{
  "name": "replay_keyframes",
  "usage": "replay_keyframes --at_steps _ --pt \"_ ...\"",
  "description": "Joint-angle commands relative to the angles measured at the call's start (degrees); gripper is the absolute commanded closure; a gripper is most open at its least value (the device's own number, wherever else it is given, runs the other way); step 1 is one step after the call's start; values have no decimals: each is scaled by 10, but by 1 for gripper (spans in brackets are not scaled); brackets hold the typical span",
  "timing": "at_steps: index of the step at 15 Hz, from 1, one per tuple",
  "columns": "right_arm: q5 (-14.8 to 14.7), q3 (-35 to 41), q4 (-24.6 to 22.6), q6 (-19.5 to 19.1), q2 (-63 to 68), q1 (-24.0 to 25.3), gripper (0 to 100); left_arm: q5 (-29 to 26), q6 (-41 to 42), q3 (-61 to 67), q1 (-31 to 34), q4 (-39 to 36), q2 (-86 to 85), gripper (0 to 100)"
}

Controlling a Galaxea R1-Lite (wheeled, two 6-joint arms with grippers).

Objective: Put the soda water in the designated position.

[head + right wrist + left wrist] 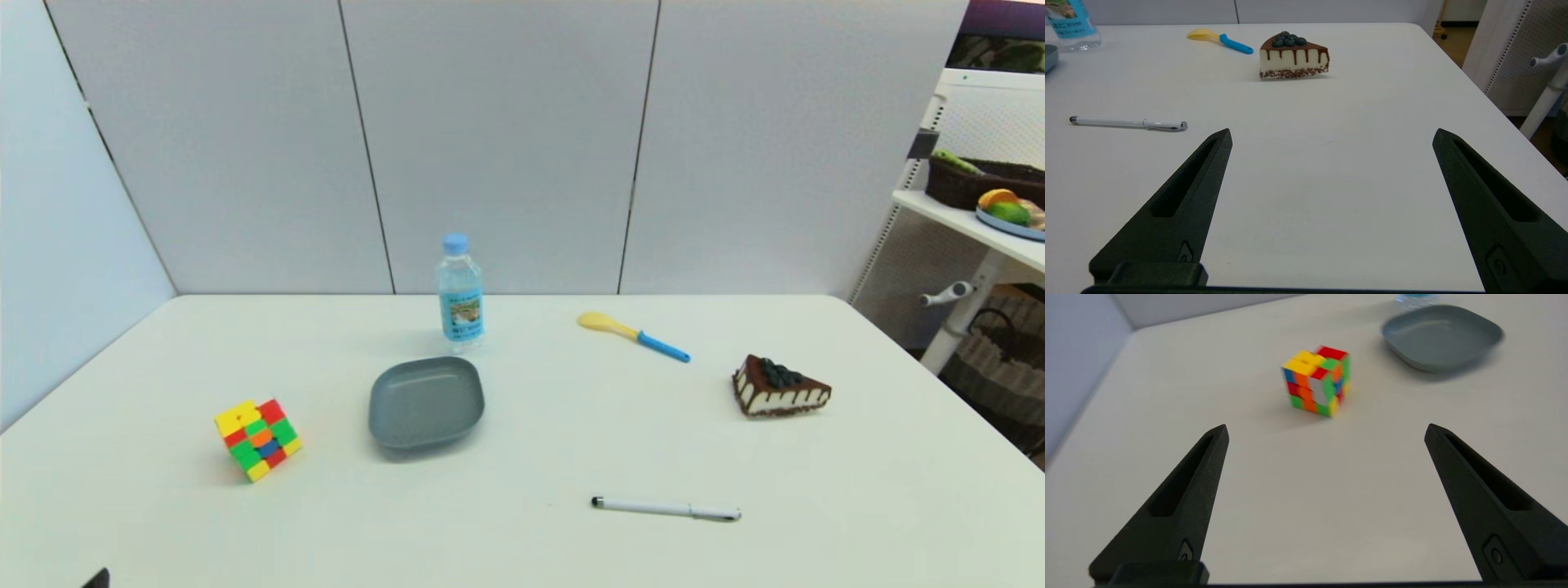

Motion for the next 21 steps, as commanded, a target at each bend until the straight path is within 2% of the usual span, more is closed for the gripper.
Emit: replay_keyframes --at_steps 1,5,7,10,14,21 --pt "0 0 0 0 1 1 0 -51 0 98 59 -55 -66 0" --pt "0 0 0 0 1 0 0 -34 2 110 68 -40 -143 0" --pt "0 0 0 0 1 1 0 -27 11 109 66 4 -198 0" --pt "0 0 0 0 1 1 0 -29 23 110 66 0 -204 0" --pt "0 0 0 0 1 1 0 -25 -25 110 66 2 -204 0" --pt "0 0 0 0 1 0 0 -20 -36 110 66 3 -204 0"
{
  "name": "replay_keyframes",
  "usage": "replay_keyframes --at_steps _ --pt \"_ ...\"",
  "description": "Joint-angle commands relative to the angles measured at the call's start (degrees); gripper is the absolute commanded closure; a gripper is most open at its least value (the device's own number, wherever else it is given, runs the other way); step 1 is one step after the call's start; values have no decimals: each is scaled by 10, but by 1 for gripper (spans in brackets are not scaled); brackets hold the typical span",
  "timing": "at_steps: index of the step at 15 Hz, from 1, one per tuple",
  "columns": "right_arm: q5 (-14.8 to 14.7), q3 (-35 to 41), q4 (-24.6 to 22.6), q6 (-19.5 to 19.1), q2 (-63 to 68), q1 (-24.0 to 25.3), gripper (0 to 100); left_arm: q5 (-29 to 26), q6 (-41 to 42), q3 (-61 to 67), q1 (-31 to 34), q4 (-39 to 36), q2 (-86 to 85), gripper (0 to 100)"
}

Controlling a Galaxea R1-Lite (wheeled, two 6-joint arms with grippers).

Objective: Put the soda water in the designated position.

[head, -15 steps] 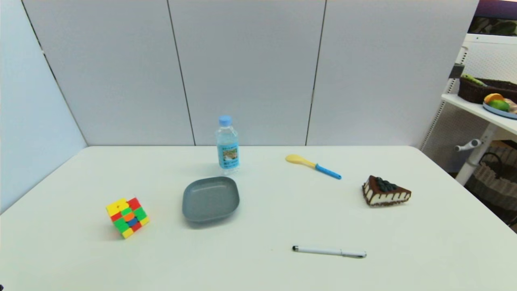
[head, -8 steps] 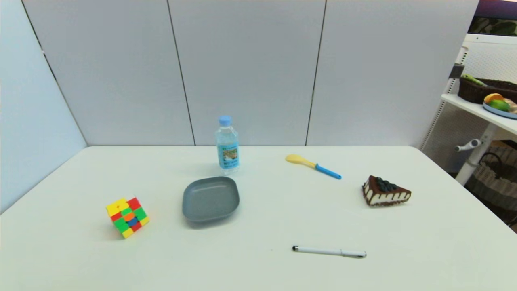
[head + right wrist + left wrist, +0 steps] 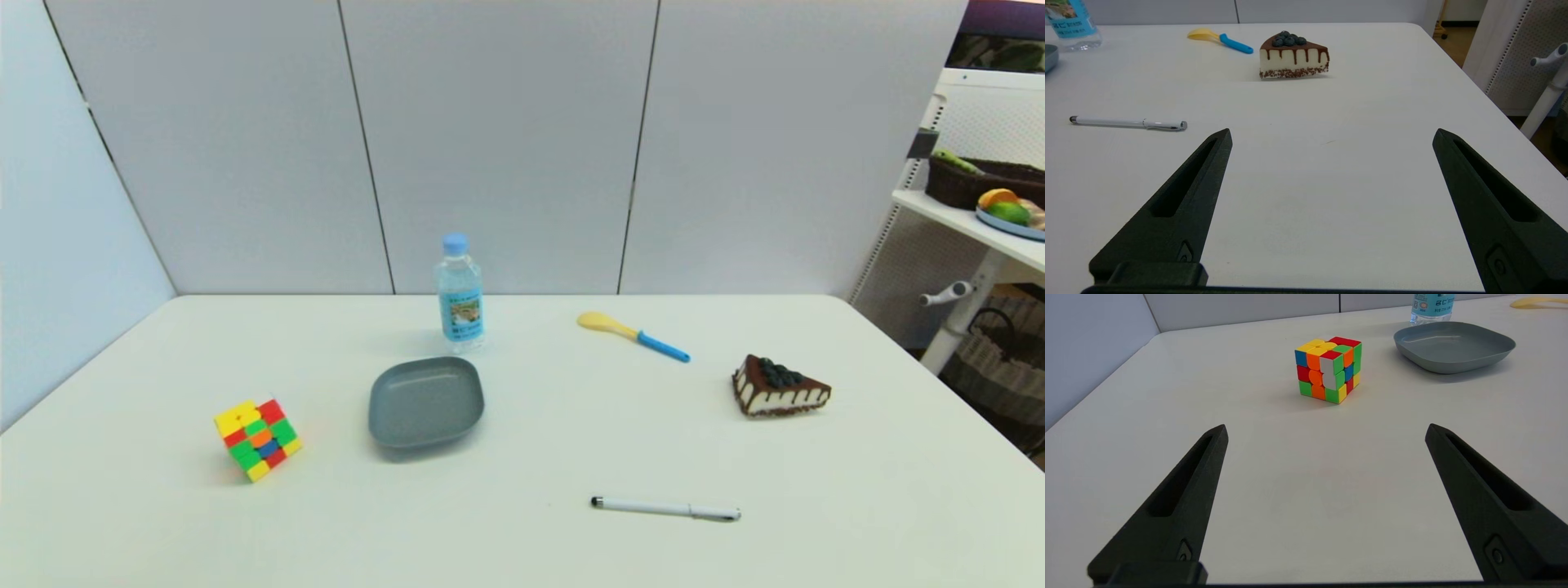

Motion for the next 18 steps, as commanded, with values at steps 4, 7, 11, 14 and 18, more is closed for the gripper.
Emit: replay_keyframes --at_steps 4,7,11,14,18 --pt "0 0 0 0 1 -1 0 -1 -3 0 1 0 2 0" --pt "0 0 0 0 1 0 0 -1 -3 0 0 0 2 0" --pt "0 0 0 0 1 0 0 -1 -3 0 0 0 2 0" --pt "0 0 0 0 1 0 0 -1 -3 0 0 0 2 0" --pt "0 0 0 0 1 -1 0 -1 -3 0 0 0 2 0"
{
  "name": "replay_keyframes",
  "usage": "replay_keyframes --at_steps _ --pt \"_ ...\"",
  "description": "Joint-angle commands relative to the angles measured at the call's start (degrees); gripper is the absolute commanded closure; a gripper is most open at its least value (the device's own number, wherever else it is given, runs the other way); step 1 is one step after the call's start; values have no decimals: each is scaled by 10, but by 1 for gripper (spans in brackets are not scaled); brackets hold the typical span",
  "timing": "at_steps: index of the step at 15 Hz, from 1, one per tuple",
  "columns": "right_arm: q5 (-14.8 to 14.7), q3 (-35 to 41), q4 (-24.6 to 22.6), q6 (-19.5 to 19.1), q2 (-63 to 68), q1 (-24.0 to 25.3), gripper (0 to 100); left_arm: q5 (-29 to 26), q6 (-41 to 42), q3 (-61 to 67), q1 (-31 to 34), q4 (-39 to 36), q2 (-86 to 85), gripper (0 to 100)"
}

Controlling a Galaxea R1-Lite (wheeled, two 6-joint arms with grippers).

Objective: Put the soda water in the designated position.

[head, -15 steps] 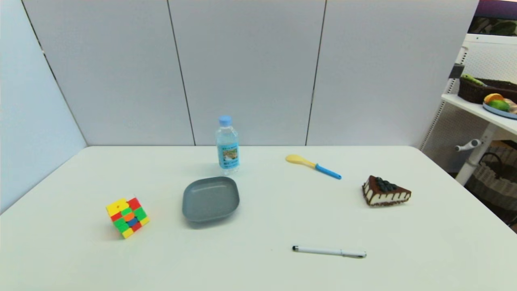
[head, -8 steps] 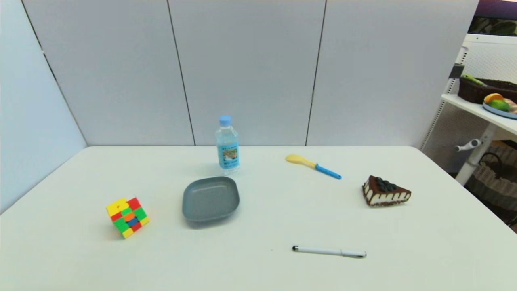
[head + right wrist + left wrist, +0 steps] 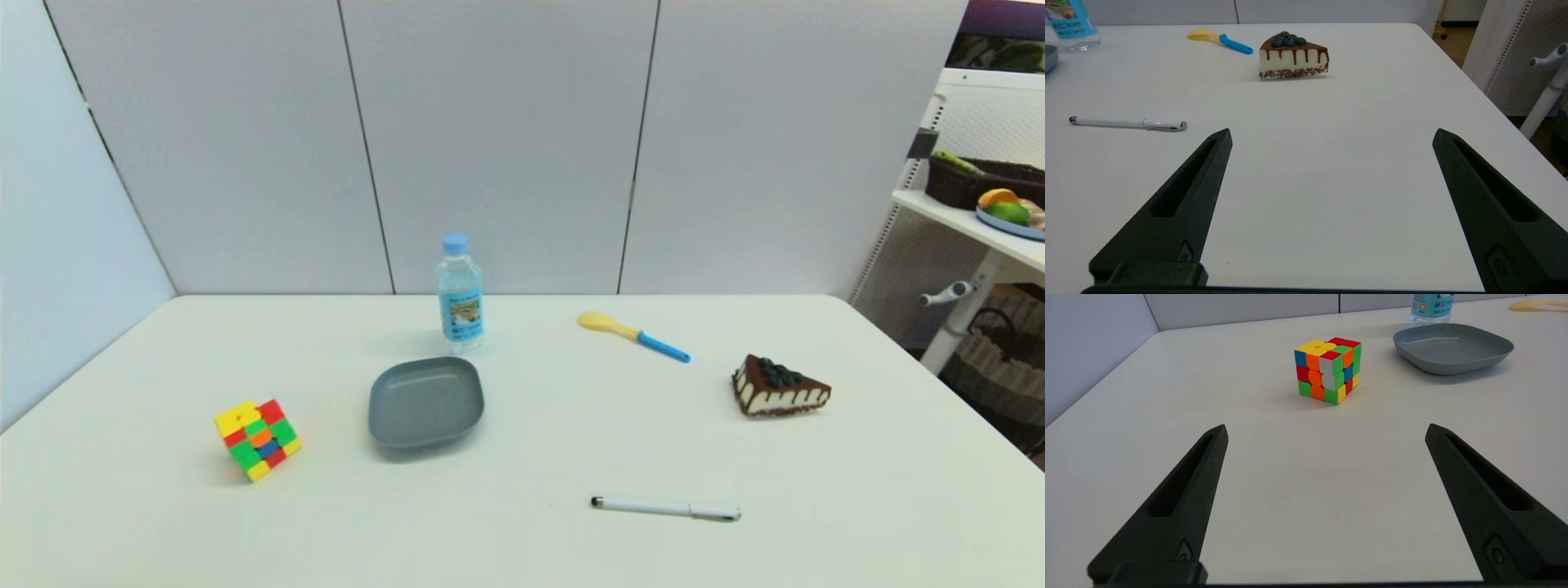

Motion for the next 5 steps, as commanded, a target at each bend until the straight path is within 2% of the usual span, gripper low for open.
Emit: replay_keyframes --at_steps 1,5 --pt "0 0 0 0 1 0 0 0 0 0 1 0 1 0" --pt "0 0 0 0 1 0 0 0 0 0 0 0 1 0"
